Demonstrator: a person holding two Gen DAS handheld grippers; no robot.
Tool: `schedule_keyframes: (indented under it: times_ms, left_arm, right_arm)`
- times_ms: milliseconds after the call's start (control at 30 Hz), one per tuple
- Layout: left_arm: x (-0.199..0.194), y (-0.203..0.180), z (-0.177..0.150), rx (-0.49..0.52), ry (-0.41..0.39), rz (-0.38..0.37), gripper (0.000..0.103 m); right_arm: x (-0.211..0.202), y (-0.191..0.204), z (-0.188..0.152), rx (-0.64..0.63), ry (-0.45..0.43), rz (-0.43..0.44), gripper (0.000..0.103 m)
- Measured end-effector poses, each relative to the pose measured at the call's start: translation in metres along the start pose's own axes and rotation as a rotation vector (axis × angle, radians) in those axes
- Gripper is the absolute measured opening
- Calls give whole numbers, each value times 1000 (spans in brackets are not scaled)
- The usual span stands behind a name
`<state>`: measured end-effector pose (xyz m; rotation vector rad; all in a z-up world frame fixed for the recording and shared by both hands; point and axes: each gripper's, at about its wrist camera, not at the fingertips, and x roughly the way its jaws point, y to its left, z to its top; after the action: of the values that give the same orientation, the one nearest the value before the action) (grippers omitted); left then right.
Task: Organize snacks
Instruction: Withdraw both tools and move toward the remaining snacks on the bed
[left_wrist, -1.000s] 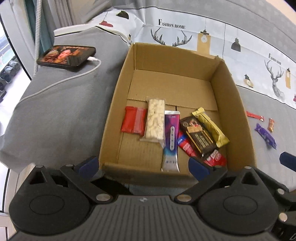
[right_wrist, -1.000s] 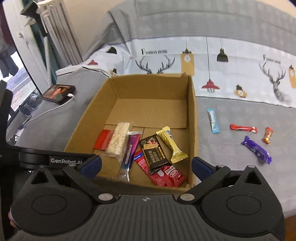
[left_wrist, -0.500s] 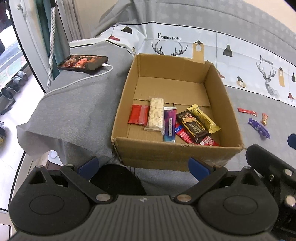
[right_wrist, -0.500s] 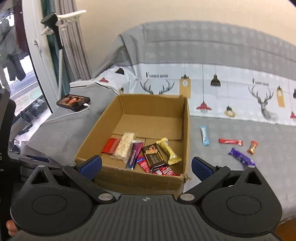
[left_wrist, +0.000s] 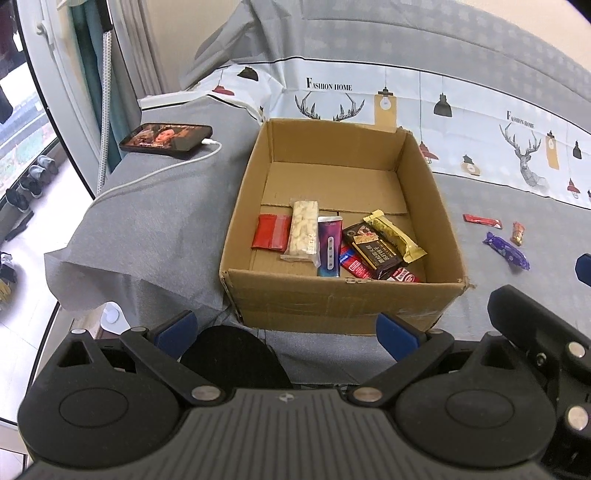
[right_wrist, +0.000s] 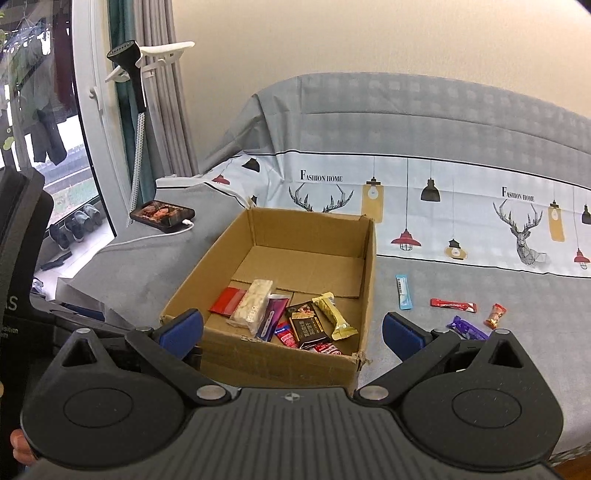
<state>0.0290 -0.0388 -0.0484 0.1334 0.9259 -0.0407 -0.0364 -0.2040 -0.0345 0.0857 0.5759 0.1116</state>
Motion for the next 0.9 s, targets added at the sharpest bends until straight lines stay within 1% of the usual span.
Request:
schedule_keyframes:
  times_ms: [433,633,733,900]
  left_arm:
    - [-4,-4,2,11,6,8,103]
    - [-2,-13,4,43,12,27,103]
    - [3,-19,6,60,28,32,103]
    - [15,-34,12,84,72,17,103]
  right_arm:
    - [-6,-5,-2,15,-21,12,102]
    - [-2,-15,-6,50,-14,20,102]
    - [1,-21,-8,64,-12,21,102]
    - [8,-38,-11,98,-11,12,102]
